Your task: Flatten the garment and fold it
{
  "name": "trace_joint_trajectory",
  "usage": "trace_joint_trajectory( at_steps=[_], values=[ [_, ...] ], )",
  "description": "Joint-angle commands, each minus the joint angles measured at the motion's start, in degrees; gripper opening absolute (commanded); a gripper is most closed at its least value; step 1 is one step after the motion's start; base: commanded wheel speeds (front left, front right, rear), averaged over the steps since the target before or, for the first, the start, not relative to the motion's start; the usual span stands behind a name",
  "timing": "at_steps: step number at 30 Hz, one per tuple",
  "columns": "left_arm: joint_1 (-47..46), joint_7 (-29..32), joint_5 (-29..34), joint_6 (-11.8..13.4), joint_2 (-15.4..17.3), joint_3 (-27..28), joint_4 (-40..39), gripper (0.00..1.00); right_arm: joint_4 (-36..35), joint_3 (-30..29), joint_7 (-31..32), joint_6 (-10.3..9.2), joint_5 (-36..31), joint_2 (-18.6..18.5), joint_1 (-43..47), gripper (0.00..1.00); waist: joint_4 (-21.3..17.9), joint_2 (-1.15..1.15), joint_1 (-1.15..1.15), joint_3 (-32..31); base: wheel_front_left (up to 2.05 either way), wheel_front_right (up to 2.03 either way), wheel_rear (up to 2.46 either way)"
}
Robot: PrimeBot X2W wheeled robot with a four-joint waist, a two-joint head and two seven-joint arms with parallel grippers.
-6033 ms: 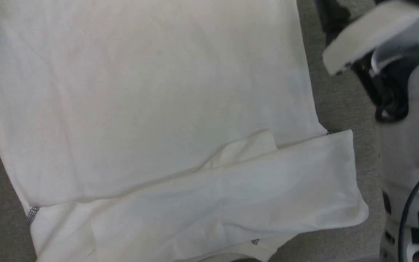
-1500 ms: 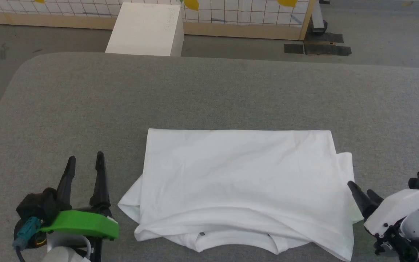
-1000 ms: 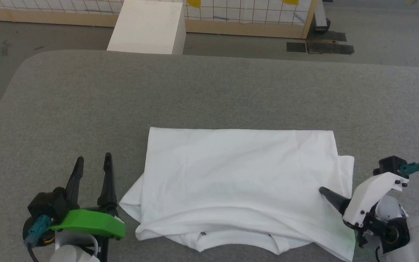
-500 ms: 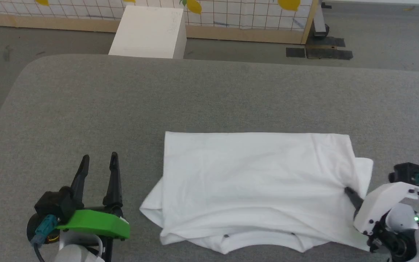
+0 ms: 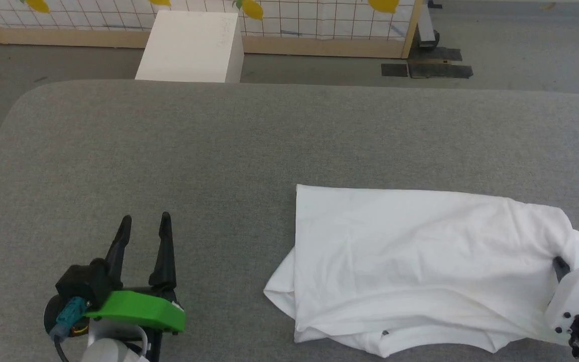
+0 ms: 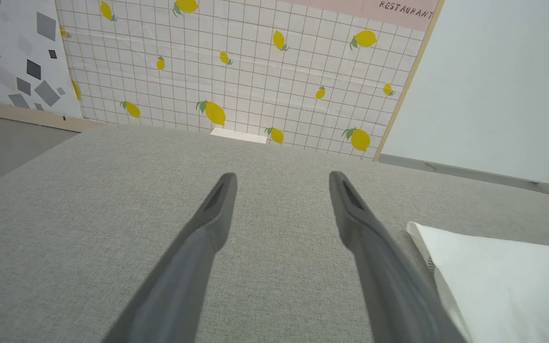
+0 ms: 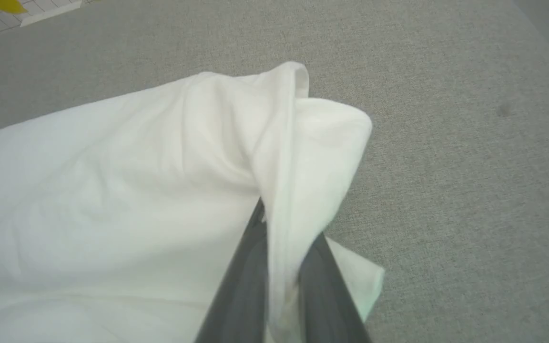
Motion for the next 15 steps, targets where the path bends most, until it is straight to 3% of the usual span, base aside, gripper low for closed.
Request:
trace_joint_trajectory(
  at_steps=[1,6,10,12,13,15],
  values=[
    [-0.1,-0.3,0.6,-0.4,-0.4,-0.1,0.2,1.00,-2.5,1.8,0.8,-0.08,-0.3,-0.1,0.9,0.00,0.0,0.00,0.00,0.0,0.00,0.00,0.00],
    [-0.2,-0.3,0.8,-0.4,-0.4,-0.1,0.4,1.00,-14.1,11.9,6.1,-0.08,0.2,-0.1,2.5,0.00,0.0,0.00,0.00,-0.3,0.00,0.00,0.00],
    [-0.5,-0.3,0.8,-0.5,-0.5,-0.4,0.8,1.00,-20.9,23.6,11.4,-0.08,-1.9,-1.3,1.3,0.00,0.4,0.00,0.00,-0.2,0.00,0.00,0.00],
    [-0.7,-0.3,0.7,-0.5,-0.6,-0.6,0.9,1.00,-21.1,29.3,13.4,-0.08,-1.4,-2.5,-0.5,0.00,0.6,0.00,0.00,0.0,0.00,0.00,0.00],
    [-1.1,-0.3,0.7,-0.5,-0.7,-1.1,1.1,1.00,-18.6,36.7,15.3,-0.08,-0.6,-4.2,-4.2,0.00,1.4,0.00,0.00,0.5,0.00,0.00,0.00],
    [-1.4,-0.3,0.5,-0.6,-0.8,-1.5,1.2,1.00,-15.6,41.3,16.1,-0.08,0.5,-4.5,-6.9,0.00,2.1,0.00,0.00,0.9,0.00,0.00,0.00]
  ],
)
